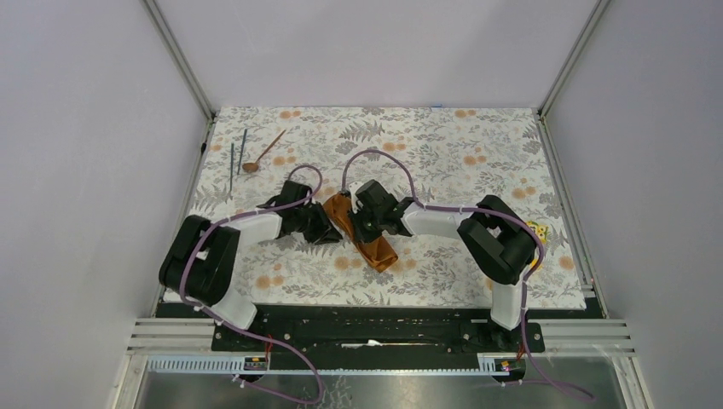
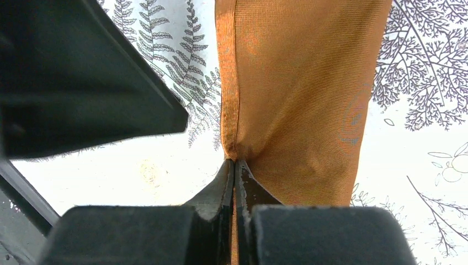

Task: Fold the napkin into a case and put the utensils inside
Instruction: Smooth out the smaller rectangle-folded napkin at the center of the board, then pick up the smaller rectangle-folded napkin from the center of the board.

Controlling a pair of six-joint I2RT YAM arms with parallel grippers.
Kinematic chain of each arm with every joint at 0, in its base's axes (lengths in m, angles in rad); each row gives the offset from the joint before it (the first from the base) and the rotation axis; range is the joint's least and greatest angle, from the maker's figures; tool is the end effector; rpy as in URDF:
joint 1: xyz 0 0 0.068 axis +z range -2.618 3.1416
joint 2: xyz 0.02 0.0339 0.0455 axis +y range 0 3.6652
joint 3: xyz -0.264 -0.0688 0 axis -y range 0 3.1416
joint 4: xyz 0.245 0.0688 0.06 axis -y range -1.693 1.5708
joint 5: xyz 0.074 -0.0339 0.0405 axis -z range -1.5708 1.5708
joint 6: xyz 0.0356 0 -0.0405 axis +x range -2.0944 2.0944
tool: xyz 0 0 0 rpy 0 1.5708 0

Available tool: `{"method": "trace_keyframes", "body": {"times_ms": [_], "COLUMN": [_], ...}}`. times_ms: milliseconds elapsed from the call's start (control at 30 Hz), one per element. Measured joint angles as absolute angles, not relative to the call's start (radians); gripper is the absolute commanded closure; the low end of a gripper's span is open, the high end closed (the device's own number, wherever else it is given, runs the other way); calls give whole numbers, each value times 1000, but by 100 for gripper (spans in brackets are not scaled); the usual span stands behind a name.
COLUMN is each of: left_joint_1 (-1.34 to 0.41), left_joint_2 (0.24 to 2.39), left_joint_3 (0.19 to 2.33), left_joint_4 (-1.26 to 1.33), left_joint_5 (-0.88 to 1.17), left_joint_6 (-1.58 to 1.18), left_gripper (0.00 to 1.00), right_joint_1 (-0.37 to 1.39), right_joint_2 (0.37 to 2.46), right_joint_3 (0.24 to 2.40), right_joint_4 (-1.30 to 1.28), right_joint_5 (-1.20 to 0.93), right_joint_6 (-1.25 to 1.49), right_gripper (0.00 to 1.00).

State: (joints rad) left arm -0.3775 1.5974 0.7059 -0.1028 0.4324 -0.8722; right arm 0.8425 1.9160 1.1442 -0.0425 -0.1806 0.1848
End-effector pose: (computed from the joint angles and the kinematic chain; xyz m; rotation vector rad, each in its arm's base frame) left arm 0.2600 -0.1191 0.1353 -0.5015 2.7203 -0.9705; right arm 0.2625 0.3040 0.1548 -0.8863 2.3208 0.6805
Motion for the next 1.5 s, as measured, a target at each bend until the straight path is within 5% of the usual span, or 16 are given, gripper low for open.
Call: {"method": "trace_keyframes", "body": {"times_ms": [233,500,833,1333,1500], "left_joint_1": [-282,-285,-282,-268,-266], "left_joint_2": [1552,1751,1836,1828,1828], "left_joint_3": [839,1013,969,907,901], "left_joint_4": [-190,-78,-112,-8,3], "left_joint_5": [468,513,458,490,496], "left_joint_6": [-842,-855,-814,-812,-813], "left_gripper": [92,97,98,98,98], "right_joint_1": [835,834,826,767,794], "right_joint_2": [1910,1902,1829,1810,1756], "right_joint_3": [1125,1120,1135,1014,986], "right_joint_4": [-10,-13,-118,-32,-66], "right_joint_5": [-205,-213,-266,-318,-258], "right_joint_6": [189,198,244,270,219], "right_gripper": [100,87,52,48,23]}}
